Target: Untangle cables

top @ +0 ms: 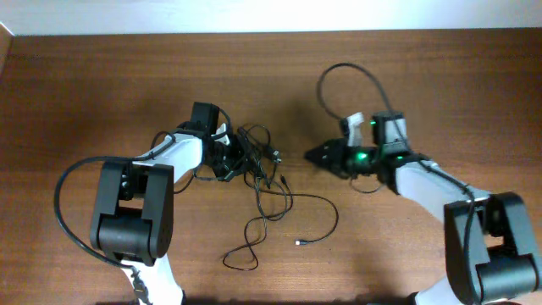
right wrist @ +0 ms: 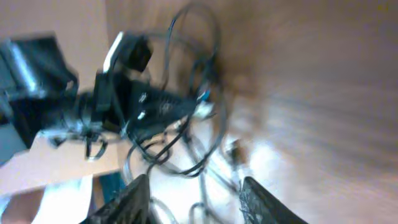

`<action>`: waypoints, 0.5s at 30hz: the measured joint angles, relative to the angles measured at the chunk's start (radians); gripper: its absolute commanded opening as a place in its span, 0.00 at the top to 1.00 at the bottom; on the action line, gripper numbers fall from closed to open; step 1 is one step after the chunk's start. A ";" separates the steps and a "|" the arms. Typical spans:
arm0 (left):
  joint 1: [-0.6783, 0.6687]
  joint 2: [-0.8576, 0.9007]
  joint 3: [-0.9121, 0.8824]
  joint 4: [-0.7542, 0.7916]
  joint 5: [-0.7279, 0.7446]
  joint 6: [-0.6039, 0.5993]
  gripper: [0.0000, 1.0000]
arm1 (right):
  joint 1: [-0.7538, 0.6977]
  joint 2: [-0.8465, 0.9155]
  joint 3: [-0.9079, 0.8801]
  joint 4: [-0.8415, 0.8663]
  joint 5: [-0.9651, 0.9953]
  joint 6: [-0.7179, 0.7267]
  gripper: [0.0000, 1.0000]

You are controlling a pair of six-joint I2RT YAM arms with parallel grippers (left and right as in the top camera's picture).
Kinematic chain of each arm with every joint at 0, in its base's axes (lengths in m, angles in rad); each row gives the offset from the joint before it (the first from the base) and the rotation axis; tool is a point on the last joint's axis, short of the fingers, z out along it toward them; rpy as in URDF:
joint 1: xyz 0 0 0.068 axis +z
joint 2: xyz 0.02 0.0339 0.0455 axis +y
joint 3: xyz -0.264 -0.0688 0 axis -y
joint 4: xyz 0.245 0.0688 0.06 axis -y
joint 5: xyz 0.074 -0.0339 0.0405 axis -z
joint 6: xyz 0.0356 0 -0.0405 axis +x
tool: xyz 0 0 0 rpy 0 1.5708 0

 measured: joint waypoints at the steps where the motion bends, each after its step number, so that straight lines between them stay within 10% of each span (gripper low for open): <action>1: 0.000 0.000 0.000 0.000 0.000 0.000 1.00 | 0.024 0.000 0.000 0.008 -0.004 0.020 0.48; 15: -0.003 -0.003 0.005 -0.005 -0.026 0.020 1.00 | 0.322 0.060 0.000 0.406 0.417 0.731 0.42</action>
